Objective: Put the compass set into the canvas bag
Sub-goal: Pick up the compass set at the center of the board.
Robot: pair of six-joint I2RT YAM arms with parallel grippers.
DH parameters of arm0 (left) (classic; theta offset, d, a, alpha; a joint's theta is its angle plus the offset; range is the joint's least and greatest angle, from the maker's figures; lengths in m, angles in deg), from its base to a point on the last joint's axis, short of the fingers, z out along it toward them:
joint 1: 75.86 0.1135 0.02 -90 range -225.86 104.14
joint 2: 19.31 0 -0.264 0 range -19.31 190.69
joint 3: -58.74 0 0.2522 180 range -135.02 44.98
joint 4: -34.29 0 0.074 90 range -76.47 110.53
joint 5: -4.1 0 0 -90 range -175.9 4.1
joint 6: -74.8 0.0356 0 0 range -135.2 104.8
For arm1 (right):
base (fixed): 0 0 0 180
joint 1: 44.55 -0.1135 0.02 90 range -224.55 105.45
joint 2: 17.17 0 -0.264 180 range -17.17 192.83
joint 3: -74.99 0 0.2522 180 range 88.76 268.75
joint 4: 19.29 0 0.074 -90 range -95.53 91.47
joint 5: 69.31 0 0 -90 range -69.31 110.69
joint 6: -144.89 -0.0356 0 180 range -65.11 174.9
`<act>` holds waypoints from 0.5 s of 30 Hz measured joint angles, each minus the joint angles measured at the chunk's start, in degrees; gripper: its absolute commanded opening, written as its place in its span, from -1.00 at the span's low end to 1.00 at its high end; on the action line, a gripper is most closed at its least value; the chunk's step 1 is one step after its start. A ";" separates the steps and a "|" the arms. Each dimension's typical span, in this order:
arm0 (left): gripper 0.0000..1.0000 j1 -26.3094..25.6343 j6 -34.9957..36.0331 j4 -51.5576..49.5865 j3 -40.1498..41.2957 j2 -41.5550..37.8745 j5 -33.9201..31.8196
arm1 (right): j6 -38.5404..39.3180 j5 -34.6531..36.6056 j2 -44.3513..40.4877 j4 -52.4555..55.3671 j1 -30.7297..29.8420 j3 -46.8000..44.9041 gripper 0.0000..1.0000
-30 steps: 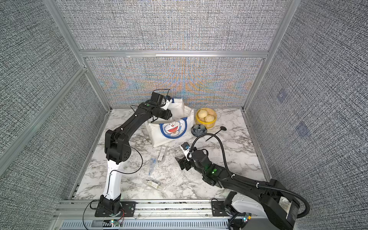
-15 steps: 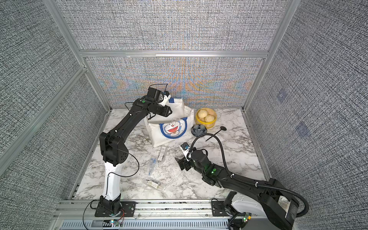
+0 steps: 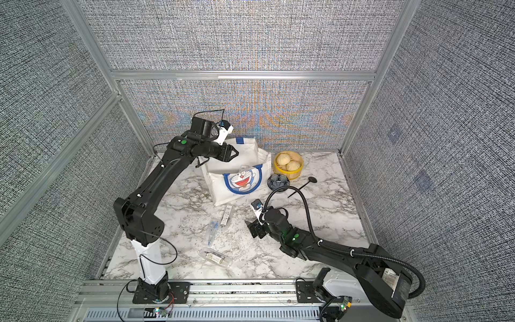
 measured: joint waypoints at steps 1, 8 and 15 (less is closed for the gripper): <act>0.09 0.00 -0.22 0.46 1.92 -1.70 0.17 | -0.13 -0.24 0.63 0.83 0.00 1.01 0.76; 0.09 0.66 -0.94 5.18 20.41 -14.97 0.31 | -5.77 -2.36 6.67 11.06 -1.75 10.97 0.77; 0.11 2.67 -3.50 10.86 35.26 -25.03 -3.50 | -17.14 0.11 20.41 24.04 -7.32 25.59 0.77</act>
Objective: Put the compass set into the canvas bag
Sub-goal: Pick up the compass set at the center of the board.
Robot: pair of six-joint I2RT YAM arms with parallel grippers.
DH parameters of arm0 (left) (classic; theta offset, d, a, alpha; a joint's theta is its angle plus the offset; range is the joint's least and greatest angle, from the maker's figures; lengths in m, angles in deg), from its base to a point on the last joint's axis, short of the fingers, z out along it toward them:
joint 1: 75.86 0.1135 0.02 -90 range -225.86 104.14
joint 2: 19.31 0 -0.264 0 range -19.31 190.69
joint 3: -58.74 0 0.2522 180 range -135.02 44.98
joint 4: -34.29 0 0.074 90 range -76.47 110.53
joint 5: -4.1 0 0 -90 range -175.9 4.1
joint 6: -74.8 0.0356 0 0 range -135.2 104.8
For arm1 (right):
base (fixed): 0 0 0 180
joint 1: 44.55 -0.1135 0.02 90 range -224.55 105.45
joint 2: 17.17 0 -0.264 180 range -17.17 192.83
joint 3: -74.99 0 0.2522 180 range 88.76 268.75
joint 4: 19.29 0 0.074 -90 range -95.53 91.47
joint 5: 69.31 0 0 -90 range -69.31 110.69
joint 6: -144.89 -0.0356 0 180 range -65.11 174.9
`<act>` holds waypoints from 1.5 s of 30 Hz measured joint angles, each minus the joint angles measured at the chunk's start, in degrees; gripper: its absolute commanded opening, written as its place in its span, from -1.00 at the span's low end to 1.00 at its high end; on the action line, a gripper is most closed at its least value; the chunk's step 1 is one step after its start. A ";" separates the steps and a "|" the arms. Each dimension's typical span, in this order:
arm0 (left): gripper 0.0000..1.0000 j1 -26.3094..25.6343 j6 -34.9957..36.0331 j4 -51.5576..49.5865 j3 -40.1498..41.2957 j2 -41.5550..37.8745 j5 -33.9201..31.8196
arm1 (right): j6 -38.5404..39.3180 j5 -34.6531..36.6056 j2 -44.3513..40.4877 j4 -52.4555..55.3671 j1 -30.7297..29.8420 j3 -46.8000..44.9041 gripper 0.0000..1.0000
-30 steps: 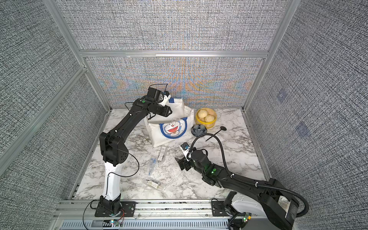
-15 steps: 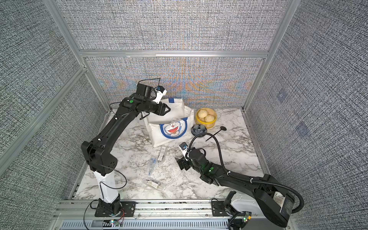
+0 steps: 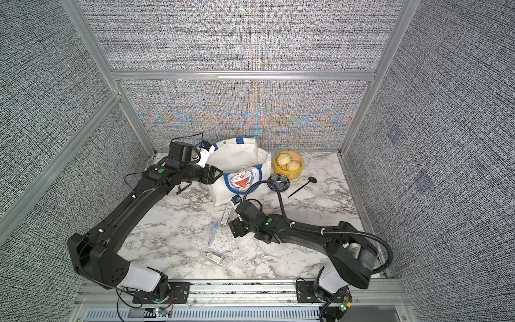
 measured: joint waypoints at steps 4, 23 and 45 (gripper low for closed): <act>0.12 1.01 -0.61 2.54 2.80 -2.16 -0.96 | -6.62 3.69 8.37 5.35 -3.37 9.35 0.75; 0.15 1.75 -2.84 5.07 4.09 -1.27 1.14 | -14.53 13.42 27.80 17.59 -3.93 28.89 0.71; 0.17 1.75 -2.78 5.03 3.54 -0.87 4.17 | -14.01 10.25 28.28 15.41 -1.84 24.68 0.05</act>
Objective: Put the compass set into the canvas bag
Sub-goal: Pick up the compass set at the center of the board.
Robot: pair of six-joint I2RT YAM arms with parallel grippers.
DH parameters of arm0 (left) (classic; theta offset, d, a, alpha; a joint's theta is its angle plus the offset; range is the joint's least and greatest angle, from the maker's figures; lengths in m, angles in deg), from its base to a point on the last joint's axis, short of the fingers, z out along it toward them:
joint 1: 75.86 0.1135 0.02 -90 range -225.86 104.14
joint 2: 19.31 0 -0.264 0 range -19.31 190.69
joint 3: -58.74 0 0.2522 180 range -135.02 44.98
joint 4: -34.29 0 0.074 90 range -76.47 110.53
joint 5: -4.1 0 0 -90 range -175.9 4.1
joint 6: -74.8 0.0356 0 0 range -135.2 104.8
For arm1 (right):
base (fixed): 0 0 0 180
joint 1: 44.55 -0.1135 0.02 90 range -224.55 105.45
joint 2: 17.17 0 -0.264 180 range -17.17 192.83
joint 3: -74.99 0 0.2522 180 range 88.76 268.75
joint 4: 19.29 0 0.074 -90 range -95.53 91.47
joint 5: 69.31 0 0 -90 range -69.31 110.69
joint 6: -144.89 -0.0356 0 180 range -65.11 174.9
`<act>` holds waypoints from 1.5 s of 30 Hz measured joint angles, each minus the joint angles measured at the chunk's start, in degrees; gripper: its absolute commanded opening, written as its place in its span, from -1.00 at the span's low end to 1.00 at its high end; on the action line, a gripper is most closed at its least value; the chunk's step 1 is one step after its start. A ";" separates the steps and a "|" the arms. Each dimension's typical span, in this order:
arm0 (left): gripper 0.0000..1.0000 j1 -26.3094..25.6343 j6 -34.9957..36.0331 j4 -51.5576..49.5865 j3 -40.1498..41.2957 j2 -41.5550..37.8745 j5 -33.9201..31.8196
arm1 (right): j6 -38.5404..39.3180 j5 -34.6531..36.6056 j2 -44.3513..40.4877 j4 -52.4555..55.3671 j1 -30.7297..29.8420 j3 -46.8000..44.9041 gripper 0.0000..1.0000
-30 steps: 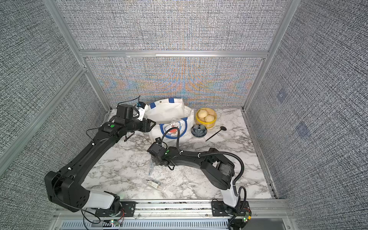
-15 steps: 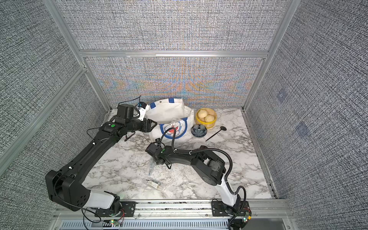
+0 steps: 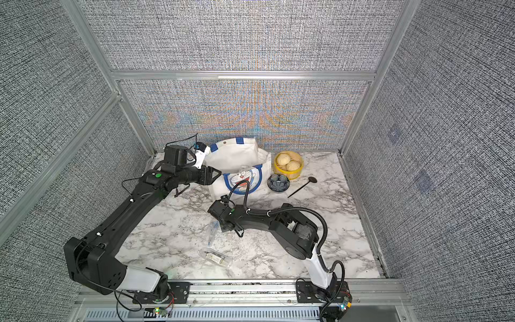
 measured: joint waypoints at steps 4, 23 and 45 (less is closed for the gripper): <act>0.17 0.00 0.00 0.00 -0.09 0.07 0.00 | 0.04 -0.46 -0.37 -1.09 0.04 -0.70 -0.04; 0.18 0.15 1.55 -1.05 -0.98 -1.36 -0.79 | 6.16 0.11 -20.68 -12.85 -2.29 -23.80 -0.41; 0.38 -6.75 -5.01 1.86 1.38 -3.15 7.32 | 20.90 8.13 -50.73 -24.28 0.28 -35.95 -0.89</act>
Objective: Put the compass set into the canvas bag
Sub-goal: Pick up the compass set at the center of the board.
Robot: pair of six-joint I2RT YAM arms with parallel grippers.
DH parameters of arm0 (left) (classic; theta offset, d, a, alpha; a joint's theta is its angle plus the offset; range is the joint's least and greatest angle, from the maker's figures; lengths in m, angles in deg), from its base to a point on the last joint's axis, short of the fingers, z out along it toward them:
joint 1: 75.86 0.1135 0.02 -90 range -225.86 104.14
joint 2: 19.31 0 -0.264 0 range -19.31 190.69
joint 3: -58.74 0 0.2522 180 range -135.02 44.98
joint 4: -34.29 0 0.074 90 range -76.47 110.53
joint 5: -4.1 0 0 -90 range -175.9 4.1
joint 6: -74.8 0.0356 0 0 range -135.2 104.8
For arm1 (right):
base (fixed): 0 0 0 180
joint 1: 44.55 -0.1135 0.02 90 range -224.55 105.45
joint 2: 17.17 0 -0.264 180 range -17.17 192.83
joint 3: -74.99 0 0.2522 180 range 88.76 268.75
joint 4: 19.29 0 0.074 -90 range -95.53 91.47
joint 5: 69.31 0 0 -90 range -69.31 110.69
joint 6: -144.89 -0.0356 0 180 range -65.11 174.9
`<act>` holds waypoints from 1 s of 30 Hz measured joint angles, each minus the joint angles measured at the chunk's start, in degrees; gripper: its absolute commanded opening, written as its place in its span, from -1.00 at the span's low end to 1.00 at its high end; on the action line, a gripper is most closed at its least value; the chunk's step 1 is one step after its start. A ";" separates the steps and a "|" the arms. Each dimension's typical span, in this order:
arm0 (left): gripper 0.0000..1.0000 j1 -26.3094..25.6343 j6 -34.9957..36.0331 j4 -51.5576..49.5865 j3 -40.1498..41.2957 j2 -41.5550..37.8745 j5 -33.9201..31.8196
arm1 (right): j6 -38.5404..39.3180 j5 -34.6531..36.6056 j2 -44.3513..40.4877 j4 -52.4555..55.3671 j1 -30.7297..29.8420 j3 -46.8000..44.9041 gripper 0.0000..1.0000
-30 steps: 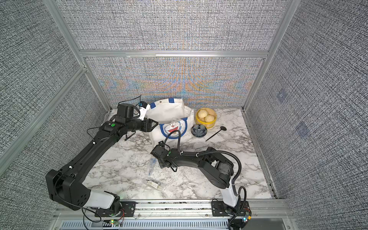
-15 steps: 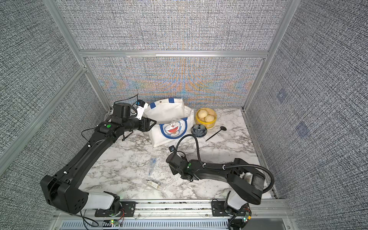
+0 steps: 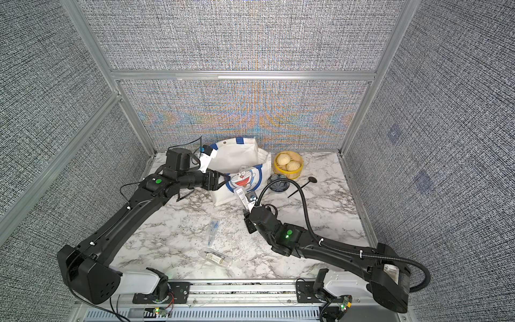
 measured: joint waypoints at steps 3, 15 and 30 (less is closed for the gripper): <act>0.39 -1.25 -1.75 1.57 0.04 1.05 1.40 | 1.27 0.17 -1.07 -0.44 1.44 1.55 -0.90; -0.11 -2.82 -8.57 10.10 -0.98 8.22 8.57 | 2.62 -0.79 -0.33 -0.76 3.85 3.30 -0.92; -0.64 -3.61 -10.64 11.78 -1.77 9.90 11.98 | 2.16 -2.03 0.48 -1.09 4.17 3.02 0.29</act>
